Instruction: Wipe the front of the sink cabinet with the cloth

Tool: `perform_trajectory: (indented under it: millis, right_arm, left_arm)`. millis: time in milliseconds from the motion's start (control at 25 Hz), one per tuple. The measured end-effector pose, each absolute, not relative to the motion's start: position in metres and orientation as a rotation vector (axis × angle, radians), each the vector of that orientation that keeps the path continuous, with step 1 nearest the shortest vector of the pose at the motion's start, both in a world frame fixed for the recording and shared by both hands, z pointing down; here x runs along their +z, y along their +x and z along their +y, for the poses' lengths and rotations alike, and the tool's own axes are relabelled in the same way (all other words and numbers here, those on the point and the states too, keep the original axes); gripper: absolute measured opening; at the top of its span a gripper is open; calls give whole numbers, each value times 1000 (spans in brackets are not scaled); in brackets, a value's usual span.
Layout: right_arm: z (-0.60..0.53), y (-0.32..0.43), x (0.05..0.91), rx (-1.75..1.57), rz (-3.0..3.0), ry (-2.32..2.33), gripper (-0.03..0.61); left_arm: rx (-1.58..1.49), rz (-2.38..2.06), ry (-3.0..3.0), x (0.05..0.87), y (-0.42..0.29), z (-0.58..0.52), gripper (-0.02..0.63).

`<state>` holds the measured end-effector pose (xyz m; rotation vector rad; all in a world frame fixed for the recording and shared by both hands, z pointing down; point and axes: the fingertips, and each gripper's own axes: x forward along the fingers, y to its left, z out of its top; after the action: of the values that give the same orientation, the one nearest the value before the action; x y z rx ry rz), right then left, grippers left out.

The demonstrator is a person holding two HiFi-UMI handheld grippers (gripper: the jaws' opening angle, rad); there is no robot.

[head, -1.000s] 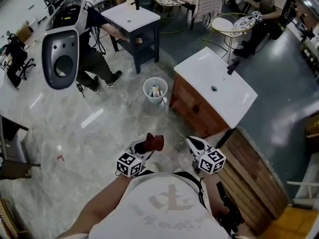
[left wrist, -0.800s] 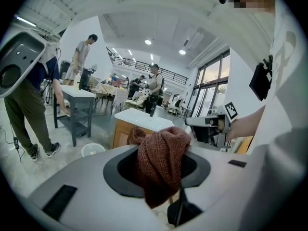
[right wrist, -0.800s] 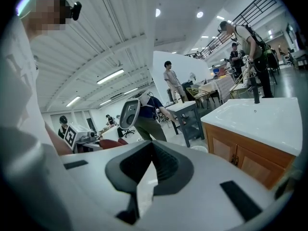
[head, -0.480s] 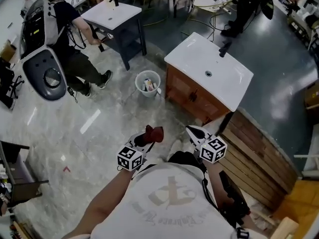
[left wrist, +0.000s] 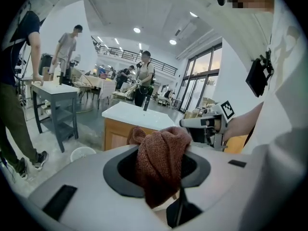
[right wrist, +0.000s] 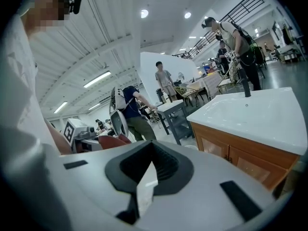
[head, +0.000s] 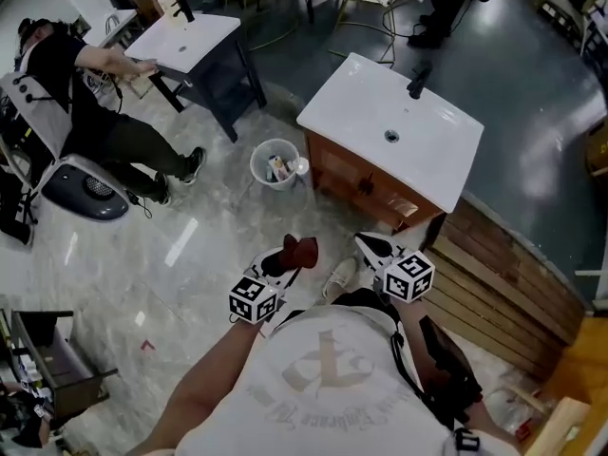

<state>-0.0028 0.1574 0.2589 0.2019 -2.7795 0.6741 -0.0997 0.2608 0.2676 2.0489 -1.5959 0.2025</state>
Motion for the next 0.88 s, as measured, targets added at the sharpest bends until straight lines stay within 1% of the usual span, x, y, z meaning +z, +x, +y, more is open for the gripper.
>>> perform_trajectory:
  millis: [560, 880]
  right_arm:
    - [52, -29, 278, 744, -2748, 256, 12]
    - [28, -29, 290, 775, -2725, 325, 12]
  left_arm:
    - [297, -1462, 2122, 278, -117, 125, 141]
    - [357, -1365, 2158, 294, -114, 94, 141]
